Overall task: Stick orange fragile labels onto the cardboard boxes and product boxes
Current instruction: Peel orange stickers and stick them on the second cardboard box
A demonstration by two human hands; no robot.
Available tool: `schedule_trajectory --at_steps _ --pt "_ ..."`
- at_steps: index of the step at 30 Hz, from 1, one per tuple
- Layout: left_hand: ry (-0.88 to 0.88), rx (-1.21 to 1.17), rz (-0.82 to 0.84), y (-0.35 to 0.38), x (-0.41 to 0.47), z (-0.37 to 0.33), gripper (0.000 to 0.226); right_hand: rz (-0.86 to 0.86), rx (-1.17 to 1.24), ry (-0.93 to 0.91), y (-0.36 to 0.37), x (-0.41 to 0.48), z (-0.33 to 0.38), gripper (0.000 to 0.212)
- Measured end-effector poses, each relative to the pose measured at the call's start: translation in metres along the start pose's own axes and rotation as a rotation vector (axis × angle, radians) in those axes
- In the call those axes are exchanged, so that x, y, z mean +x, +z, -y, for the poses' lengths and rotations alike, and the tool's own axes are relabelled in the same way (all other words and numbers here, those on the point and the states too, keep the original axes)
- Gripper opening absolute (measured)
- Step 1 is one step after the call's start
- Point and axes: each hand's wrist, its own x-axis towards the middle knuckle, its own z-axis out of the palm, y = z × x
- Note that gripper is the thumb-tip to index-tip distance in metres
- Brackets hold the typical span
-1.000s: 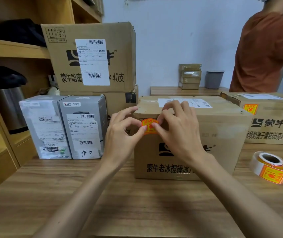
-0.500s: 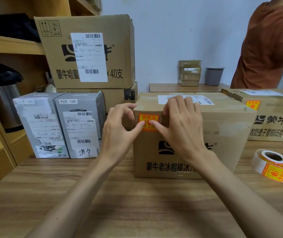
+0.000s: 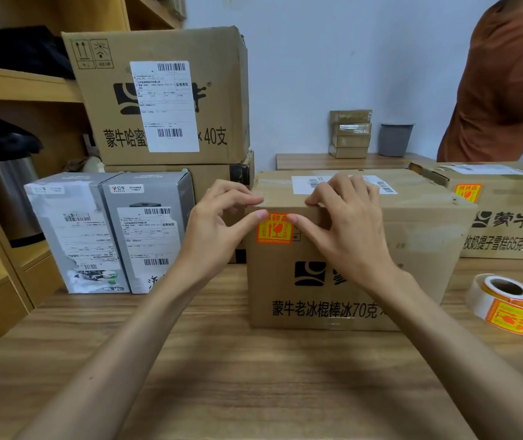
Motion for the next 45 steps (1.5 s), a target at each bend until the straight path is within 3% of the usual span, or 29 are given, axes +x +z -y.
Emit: schedule_trajectory --at_steps 4,8,11,27,35,45 --pt "0.028 0.046 0.013 -0.002 -0.002 0.001 0.023 0.002 -0.006 -0.013 -0.002 0.000 0.001 0.038" --pt "0.128 0.252 0.104 0.000 -0.013 0.005 0.057 0.057 -0.138 -0.066 -0.001 -0.004 0.001 0.056" --pt "0.177 0.347 0.091 0.004 -0.016 0.007 0.067 0.049 -0.202 -0.091 0.001 -0.007 0.004 0.064" --pt "0.241 0.323 0.165 -0.009 -0.011 0.010 0.054 0.097 -0.212 -0.140 -0.004 -0.010 -0.004 0.058" --pt "0.169 0.225 0.123 -0.010 0.003 0.000 0.023 0.031 -0.133 -0.082 -0.005 0.002 0.001 0.040" --pt "0.187 0.230 0.129 -0.007 0.005 0.001 0.026 0.072 -0.177 -0.090 -0.002 0.002 0.000 0.052"
